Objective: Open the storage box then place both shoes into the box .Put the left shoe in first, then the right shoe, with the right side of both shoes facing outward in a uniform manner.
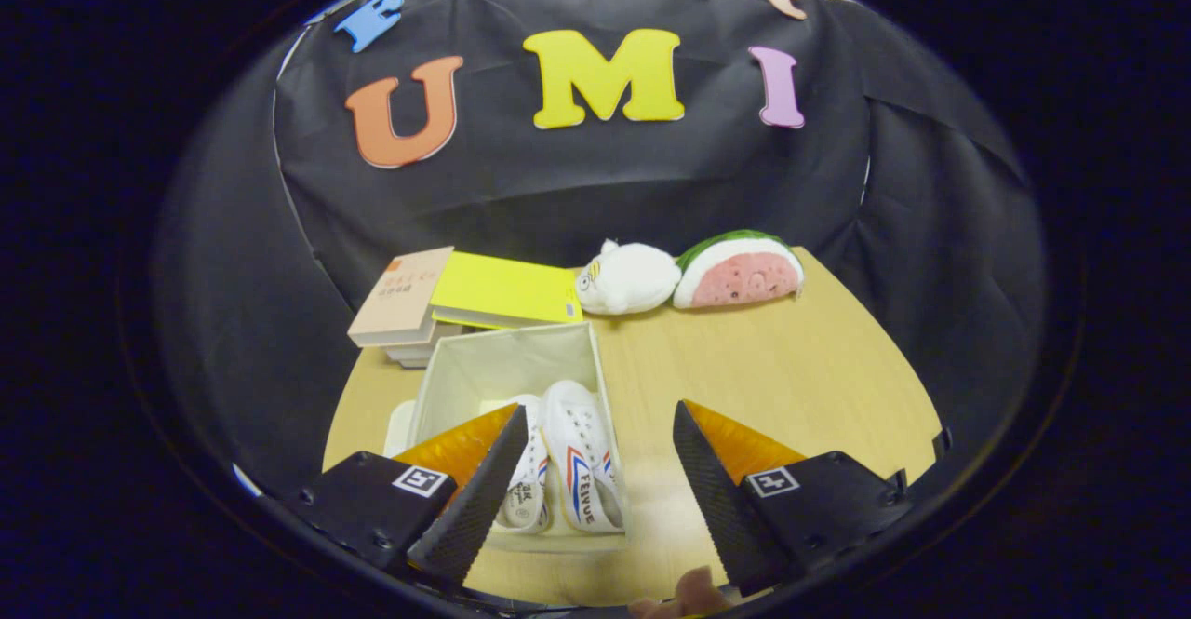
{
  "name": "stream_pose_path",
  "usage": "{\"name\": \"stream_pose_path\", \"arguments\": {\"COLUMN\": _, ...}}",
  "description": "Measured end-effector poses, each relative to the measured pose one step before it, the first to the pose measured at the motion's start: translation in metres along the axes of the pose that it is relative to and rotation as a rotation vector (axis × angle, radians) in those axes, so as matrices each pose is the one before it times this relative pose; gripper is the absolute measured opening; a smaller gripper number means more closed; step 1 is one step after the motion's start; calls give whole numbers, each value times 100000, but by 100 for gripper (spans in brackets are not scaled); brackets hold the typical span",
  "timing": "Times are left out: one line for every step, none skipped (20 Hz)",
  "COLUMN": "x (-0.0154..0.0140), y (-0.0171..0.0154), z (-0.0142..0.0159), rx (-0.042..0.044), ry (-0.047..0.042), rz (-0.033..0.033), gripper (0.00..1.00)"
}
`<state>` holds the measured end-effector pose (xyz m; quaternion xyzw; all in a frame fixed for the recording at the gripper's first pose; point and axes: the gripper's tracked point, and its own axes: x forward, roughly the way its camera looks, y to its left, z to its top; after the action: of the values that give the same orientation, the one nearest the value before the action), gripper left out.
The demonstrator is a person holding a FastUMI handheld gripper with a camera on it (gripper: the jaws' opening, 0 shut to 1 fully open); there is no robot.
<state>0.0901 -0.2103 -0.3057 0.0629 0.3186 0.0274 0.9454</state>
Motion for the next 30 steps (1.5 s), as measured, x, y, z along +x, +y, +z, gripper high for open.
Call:
{"name": "stream_pose_path", "arguments": {"x": -996, "y": -197, "z": 900, "rx": 259, "ry": -5241, "rz": 767, "gripper": 100}}
{"name": "stream_pose_path", "arguments": {"x": -1154, "y": -465, "z": 839, "rx": -822, "ry": -4987, "rz": -5, "gripper": 100}}
{"name": "stream_pose_path", "arguments": {"x": -1255, "y": -514, "z": 877, "rx": -1721, "ry": -5433, "rz": -296, "gripper": 100}}
{"name": "stream_pose_path", "arguments": {"x": -1351, "y": -402, "z": 1287, "rx": -2212, "ry": -5916, "rz": 498, "gripper": 100}}
{"name": "stream_pose_path", "arguments": {"x": -1544, "y": -338, "z": 1389, "rx": -2133, "ry": -6061, "rz": 315, "gripper": 100}}
{"name": "stream_pose_path", "arguments": {"x": -1466, "y": -657, "z": 1378, "rx": -1099, "ry": -6079, "rz": -335, "gripper": 100}}
{"name": "stream_pose_path", "arguments": {"x": -1517, "y": -407, "z": 1263, "rx": -129, "ry": -5413, "rz": 433, "gripper": 100}}
{"name": "stream_pose_path", "arguments": {"x": -1254, "y": -316, "z": 1301, "rx": 415, "ry": -4615, "rz": 1417, "gripper": 100}}
{"name": "stream_pose_path", "arguments": {"x": -1234, "y": -268, "z": 989, "rx": -167, "ry": -3743, "rz": 1725, "gripper": 100}}
{"name": "stream_pose_path", "arguments": {"x": -1059, "y": -466, "z": 677, "rx": -789, "ry": -2394, "rz": 1028, "gripper": 100}}
{"name": "stream_pose_path", "arguments": {"x": -1368, "y": -771, "z": 1028, "rx": -1584, "ry": -2262, "rz": 312, "gripper": 100}}
{"name": "stream_pose_path", "arguments": {"x": -1159, "y": -800, "z": 594, "rx": -1617, "ry": -1512, "rz": 962, "gripper": 100}}
{"name": "stream_pose_path", "arguments": {"x": -1104, "y": -747, "z": 521, "rx": -1107, "ry": -1419, "rz": 437, "gripper": 100}}
{"name": "stream_pose_path", "arguments": {"x": -1208, "y": -703, "z": 633, "rx": -891, "ry": -1007, "rz": 1231, "gripper": 100}}
{"name": "stream_pose_path", "arguments": {"x": -1170, "y": -524, "z": 587, "rx": -596, "ry": -1383, "rz": 572, "gripper": 100}}
{"name": "stream_pose_path", "arguments": {"x": -1206, "y": -330, "z": 742, "rx": 5, "ry": -2022, "rz": 2507, "gripper": 100}}
{"name": "stream_pose_path", "arguments": {"x": -1138, "y": -321, "z": 498, "rx": 255, "ry": -1146, "rz": 2328, "gripper": 100}}
{"name": "stream_pose_path", "arguments": {"x": -1174, "y": -852, "z": 243, "rx": 172, "ry": -240, "rz": 184, "gripper": 100}}
{"name": "stream_pose_path", "arguments": {"x": -831, "y": -854, "z": 102, "rx": 625, "ry": 203, "rz": 378, "gripper": 100}}
{"name": "stream_pose_path", "arguments": {"x": -807, "y": -733, "z": -85, "rx": 726, "ry": 896, "rz": -655, "gripper": 100}}
{"name": "stream_pose_path", "arguments": {"x": -641, "y": -750, "z": -136, "rx": 481, "ry": 782, "rz": 49, "gripper": 100}}
{"name": "stream_pose_path", "arguments": {"x": -517, "y": -268, "z": -101, "rx": 319, "ry": 1099, "rz": 616, "gripper": 100}}
{"name": "stream_pose_path", "arguments": {"x": -516, "y": -316, "z": -183, "rx": -164, "ry": 1005, "rz": -136, "gripper": 100}}
{"name": "stream_pose_path", "arguments": {"x": -451, "y": -214, "z": -11, "rx": -227, "ry": 783, "rz": 140, "gripper": 100}}
{"name": "stream_pose_path", "arguments": {"x": -511, "y": 47, "z": 118, "rx": -50, "ry": -176, "rz": 650, "gripper": 100}}
{"name": "stream_pose_path", "arguments": {"x": -215, "y": 175, "z": 283, "rx": 242, "ry": -179, "rz": 698, "gripper": 100}}
{"name": "stream_pose_path", "arguments": {"x": -41, "y": 176, "z": 112, "rx": -5, "ry": -522, "rz": 300, "gripper": 100}}
{"name": "stream_pose_path", "arguments": {"x": 70, "y": -86, "z": 174, "rx": -249, "ry": -33, "rz": -7, "gripper": 100}}
{"name": "stream_pose_path", "arguments": {"x": -131, "y": 35, "z": 65, "rx": -486, "ry": -41, "rz": -577, "gripper": 100}}
{"name": "stream_pose_path", "arguments": {"x": 26, "y": -106, "z": -29, "rx": -847, "ry": 685, "rz": -668, "gripper": 100}}
